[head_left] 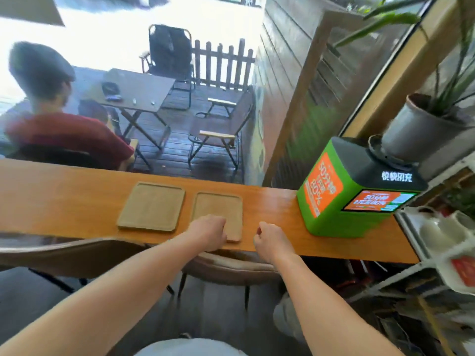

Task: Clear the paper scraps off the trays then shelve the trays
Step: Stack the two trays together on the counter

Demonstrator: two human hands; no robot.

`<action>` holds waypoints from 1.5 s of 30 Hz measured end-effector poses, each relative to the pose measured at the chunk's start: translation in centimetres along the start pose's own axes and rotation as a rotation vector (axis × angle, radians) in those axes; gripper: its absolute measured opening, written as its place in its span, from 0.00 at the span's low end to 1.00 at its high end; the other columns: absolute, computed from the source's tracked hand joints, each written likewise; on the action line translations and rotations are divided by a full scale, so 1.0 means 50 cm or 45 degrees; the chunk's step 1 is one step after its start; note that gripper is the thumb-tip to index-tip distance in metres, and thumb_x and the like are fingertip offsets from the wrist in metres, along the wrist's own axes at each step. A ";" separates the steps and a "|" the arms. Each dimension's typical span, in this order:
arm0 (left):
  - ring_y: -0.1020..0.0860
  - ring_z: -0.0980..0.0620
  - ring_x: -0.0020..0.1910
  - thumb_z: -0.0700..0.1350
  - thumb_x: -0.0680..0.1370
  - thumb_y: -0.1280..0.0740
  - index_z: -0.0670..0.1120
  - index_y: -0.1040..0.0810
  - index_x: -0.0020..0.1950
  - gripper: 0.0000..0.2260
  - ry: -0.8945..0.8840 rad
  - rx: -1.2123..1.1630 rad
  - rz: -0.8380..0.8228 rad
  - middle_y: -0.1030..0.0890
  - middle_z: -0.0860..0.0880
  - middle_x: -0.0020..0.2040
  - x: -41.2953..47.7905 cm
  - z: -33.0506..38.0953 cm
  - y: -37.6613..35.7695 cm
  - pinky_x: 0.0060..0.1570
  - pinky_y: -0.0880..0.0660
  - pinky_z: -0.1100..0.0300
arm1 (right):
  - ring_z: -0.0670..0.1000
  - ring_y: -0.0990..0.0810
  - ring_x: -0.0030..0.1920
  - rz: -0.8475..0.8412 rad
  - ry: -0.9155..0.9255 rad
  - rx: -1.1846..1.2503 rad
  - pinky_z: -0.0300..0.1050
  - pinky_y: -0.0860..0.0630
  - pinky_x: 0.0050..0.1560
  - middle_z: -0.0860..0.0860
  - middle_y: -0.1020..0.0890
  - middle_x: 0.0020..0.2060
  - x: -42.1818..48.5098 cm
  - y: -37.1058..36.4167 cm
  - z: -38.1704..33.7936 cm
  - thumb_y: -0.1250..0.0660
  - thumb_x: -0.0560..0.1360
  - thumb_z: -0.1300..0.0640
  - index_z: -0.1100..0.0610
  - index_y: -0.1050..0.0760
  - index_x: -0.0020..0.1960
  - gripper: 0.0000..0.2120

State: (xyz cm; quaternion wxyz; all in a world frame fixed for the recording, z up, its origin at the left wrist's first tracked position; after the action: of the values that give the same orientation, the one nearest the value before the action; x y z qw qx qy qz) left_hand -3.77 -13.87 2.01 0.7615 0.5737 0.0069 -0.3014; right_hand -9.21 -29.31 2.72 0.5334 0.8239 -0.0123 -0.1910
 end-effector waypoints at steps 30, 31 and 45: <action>0.25 0.41 0.62 0.51 0.80 0.38 0.44 0.37 0.75 0.26 0.566 -0.207 -0.250 0.26 0.43 0.67 0.273 -0.344 -0.045 0.57 0.24 0.49 | 0.60 0.27 0.62 -0.460 -0.400 0.130 0.58 0.26 0.62 0.58 0.30 0.66 0.386 -0.215 0.031 0.40 0.79 0.54 0.58 0.37 0.71 0.22; 0.25 0.41 0.63 0.51 0.80 0.39 0.43 0.37 0.75 0.25 0.570 -0.228 -0.227 0.27 0.43 0.67 0.278 -0.347 -0.049 0.57 0.24 0.48 | 0.60 0.28 0.63 -0.461 -0.427 0.126 0.58 0.27 0.62 0.57 0.31 0.66 0.384 -0.221 0.037 0.39 0.79 0.54 0.58 0.37 0.71 0.22; 0.25 0.42 0.60 0.51 0.80 0.36 0.40 0.33 0.69 0.22 0.686 -0.491 -0.400 0.27 0.40 0.65 0.297 -0.354 -0.145 0.53 0.25 0.51 | 0.62 0.35 0.71 -0.469 -0.967 0.554 0.58 0.31 0.68 0.56 0.39 0.74 0.325 -0.297 0.078 0.35 0.76 0.46 0.56 0.45 0.78 0.35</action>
State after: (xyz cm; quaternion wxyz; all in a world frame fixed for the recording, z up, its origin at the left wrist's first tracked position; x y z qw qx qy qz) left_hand 10.93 -6.18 -15.65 0.7710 0.4704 0.3519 -0.2460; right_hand 1.86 -29.99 -16.69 0.2633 0.7769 -0.0998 -0.5632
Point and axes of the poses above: each hand's wrist, its own x-axis towards the middle knuckle, its own y-axis out of the back of the hand, z = x × y, the point moved 10 cm from there along x, towards the middle knuckle
